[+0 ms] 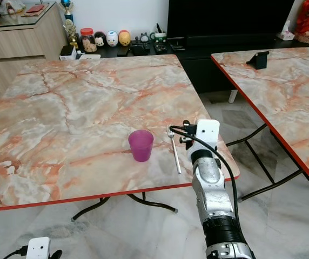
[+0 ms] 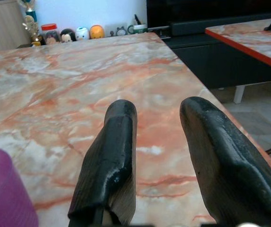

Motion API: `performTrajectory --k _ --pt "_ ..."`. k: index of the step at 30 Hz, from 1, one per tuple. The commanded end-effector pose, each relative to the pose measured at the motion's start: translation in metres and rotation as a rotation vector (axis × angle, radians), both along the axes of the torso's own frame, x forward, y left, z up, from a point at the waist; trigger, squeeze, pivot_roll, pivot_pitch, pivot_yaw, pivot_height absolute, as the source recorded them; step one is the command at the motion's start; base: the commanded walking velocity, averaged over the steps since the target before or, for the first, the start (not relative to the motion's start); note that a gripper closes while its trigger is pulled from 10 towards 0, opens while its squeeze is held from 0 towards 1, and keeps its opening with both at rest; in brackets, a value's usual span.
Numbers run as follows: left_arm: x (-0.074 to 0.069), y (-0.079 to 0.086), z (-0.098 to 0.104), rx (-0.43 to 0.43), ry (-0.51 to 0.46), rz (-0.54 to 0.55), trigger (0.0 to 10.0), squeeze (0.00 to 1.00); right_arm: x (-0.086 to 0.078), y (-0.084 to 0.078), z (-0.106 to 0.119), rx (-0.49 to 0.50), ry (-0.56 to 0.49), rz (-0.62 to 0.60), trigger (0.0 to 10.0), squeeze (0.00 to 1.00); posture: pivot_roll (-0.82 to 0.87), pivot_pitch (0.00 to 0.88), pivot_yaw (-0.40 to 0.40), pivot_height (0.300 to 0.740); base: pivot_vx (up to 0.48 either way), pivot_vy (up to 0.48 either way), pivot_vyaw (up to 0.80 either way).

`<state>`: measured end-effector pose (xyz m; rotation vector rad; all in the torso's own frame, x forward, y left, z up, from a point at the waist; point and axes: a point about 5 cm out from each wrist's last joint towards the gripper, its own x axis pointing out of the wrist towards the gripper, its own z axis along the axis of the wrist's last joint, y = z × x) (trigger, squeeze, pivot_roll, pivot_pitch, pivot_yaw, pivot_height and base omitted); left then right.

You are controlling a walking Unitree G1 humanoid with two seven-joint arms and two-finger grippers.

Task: Setting the table

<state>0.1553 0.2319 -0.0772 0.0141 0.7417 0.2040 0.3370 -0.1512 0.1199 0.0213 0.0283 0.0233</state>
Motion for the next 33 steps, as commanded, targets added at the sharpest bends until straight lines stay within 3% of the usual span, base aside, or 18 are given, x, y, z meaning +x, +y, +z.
performTrajectory --k 1,19,22,33 --pt "-0.002 -0.002 -0.001 -0.003 0.011 -0.005 10.0 0.00 -0.002 0.001 -0.001 0.002 0.009 0.008 10.0 0.00 0.03 0.000 0.003 0.740 0.274 0.000 0.00" --pt "-0.002 -0.001 -0.001 0.005 0.014 -0.016 10.0 0.00 -0.004 0.006 -0.002 -0.044 0.005 0.049 10.0 0.00 0.02 0.000 0.005 0.740 0.291 0.000 0.04" --pt "-0.001 -0.001 -0.001 0.020 0.012 -0.022 10.0 0.00 -0.005 0.008 -0.003 -0.066 0.010 0.058 10.0 0.00 0.02 0.000 0.004 0.740 0.000 0.000 0.80" --pt "-0.001 -0.002 -0.001 0.013 0.010 -0.021 10.0 0.00 -0.010 -0.001 -0.012 -0.058 0.060 0.002 10.0 0.00 0.03 0.000 0.000 0.740 0.000 0.000 0.00"
